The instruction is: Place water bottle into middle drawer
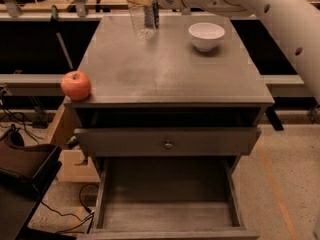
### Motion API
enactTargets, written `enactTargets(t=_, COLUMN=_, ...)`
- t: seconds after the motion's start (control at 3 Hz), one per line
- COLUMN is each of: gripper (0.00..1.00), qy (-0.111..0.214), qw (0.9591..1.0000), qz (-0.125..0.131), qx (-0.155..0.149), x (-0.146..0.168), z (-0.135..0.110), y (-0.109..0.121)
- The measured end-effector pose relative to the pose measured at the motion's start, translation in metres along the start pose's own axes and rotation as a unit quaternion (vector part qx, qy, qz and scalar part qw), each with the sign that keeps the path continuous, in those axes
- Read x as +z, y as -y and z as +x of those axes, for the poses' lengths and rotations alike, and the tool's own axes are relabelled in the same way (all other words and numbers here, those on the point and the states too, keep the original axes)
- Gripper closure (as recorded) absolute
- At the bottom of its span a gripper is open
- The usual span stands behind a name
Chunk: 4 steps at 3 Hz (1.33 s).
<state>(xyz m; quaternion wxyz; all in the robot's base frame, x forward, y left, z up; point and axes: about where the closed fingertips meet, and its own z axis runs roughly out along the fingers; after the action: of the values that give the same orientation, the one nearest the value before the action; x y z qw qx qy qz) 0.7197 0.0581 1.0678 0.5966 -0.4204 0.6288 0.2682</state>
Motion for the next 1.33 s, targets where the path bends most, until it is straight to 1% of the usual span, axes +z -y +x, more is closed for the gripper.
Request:
enactTargets(t=0.33, gripper=1.00, qy=0.014, qw=0.9996, qz=-0.011, qx=-0.021, x=-0.052, z=-0.012, y=-0.053)
enactTargets(t=0.67, gripper=1.00, qy=0.027, qw=0.9987, qz=-0.028, qx=-0.035, x=-0.085, z=-0.012, y=-0.081)
enactTargets(t=1.0, gripper=1.00, qy=0.039, qw=0.9961, qz=-0.065, qx=-0.044, x=-0.126, z=0.013, y=-0.107)
enactTargets(t=1.33, gripper=1.00, qy=0.046, qw=0.9926, qz=-0.105, qx=-0.041, x=-0.179, z=0.058, y=-0.126)
